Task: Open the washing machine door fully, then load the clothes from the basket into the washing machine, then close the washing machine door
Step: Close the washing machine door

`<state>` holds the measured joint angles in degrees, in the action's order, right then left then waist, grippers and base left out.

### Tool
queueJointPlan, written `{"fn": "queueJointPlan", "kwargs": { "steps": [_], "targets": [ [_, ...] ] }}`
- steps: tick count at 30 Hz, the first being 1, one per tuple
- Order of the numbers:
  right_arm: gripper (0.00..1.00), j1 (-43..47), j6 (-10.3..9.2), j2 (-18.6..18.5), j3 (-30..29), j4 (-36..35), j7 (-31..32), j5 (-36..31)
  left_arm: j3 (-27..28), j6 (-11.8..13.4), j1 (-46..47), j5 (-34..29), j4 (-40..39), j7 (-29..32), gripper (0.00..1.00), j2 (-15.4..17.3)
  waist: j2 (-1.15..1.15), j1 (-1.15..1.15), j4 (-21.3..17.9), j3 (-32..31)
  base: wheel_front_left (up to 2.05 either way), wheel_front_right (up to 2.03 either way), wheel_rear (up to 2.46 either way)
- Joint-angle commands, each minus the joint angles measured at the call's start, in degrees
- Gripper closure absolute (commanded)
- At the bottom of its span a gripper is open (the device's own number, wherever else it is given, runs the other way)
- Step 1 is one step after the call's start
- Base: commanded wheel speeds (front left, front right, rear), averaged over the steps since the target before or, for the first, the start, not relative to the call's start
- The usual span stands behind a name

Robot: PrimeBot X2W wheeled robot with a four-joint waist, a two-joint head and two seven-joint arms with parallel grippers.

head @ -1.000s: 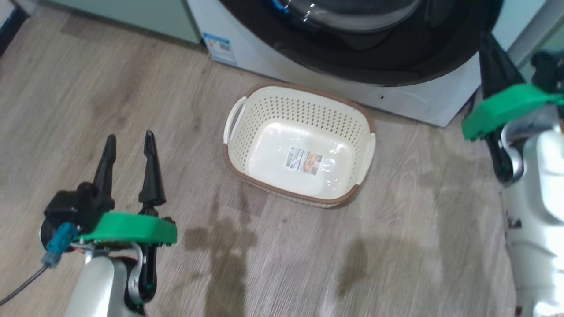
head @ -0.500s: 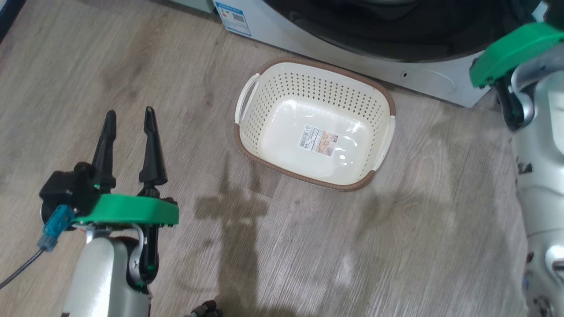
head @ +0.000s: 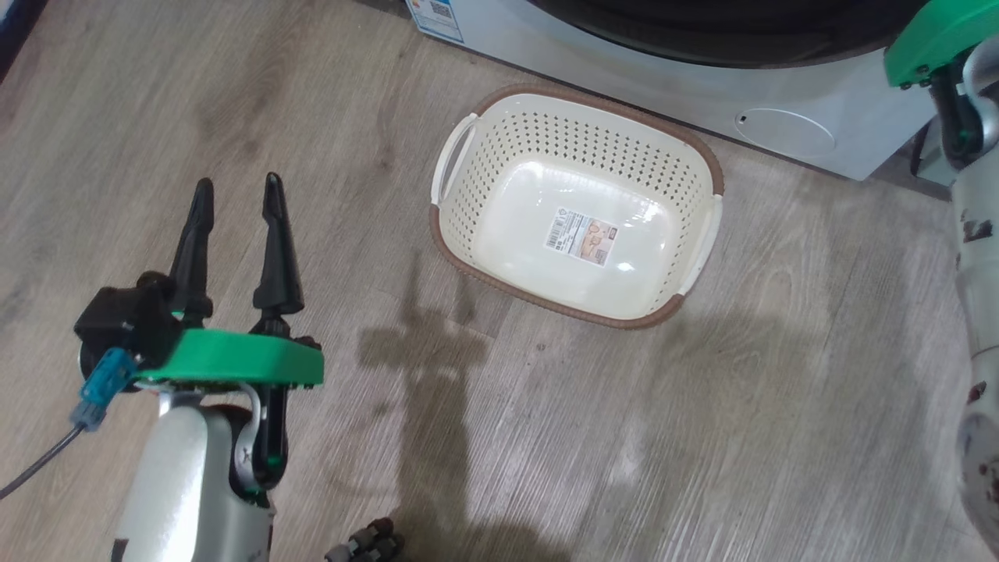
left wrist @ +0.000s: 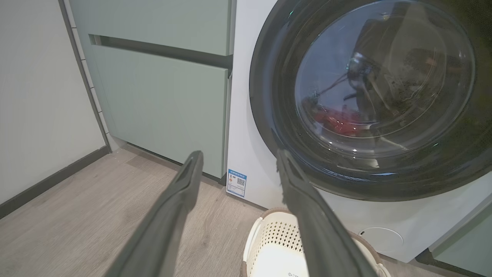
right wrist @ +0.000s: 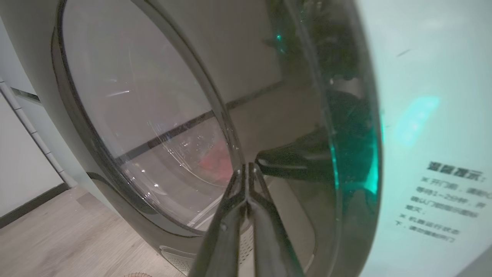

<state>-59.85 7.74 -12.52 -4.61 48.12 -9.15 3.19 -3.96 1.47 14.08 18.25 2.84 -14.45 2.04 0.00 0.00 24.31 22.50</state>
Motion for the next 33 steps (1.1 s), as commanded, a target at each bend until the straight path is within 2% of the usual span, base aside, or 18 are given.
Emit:
{"fn": "queueJointPlan", "kwargs": {
  "steps": [1,9,17,19,20,21,33],
  "targets": [
    [1.00,-3.61,-0.25,-0.65,-1.05,-1.05,-0.92,-0.68,1.62,0.38,1.45,0.61,-1.80,-0.54,0.00,0.85,0.00,0.00,0.13,0.09,0.00,0.00,0.00],
    [1.00,-3.57,-0.25,1.01,-1.31,2.03,-2.96,-1.46,1.46,0.71,0.92,0.14,-1.51,-0.54,0.00,0.85,0.00,0.00,-0.27,-1.02,0.00,0.00,0.00],
    [1.00,3.88,-0.25,4.57,2.78,0.65,-4.92,2.53,2.59,0.20,-0.50,-2.06,-1.00,-0.54,0.00,0.84,0.00,0.00,-2.56,-4.44,0.00,0.00,0.00],
    [0.51,6.80,-0.25,5.19,3.53,-1.38,-5.29,3.76,3.05,-0.13,-1.05,-2.80,-0.99,-0.54,0.00,0.84,0.00,0.00,-3.55,-5.36,0.00,0.00,0.00],
    [0.11,8.50,-0.25,5.56,3.83,-2.49,-5.43,4.45,3.30,-0.32,-1.32,-3.18,-1.01,-0.54,0.00,0.84,0.00,0.00,-4.12,-6.00,0.00,0.00,0.00],
    [0.00,10.24,-0.25,5.87,4.13,-3.67,-5.52,5.02,3.51,-0.50,-1.72,-3.56,-0.98,-0.54,0.00,0.84,0.00,0.00,-4.72,-6.51,0.00,0.00,0.00],
    [0.00,31.87,-0.25,9.05,4.59,-20.53,-5.61,9.02,4.31,-2.90,-5.46,-6.94,-0.28,-0.54,0.00,1.85,0.00,0.00,-13.33,-12.36,0.00,0.00,0.00]
  ]
}}
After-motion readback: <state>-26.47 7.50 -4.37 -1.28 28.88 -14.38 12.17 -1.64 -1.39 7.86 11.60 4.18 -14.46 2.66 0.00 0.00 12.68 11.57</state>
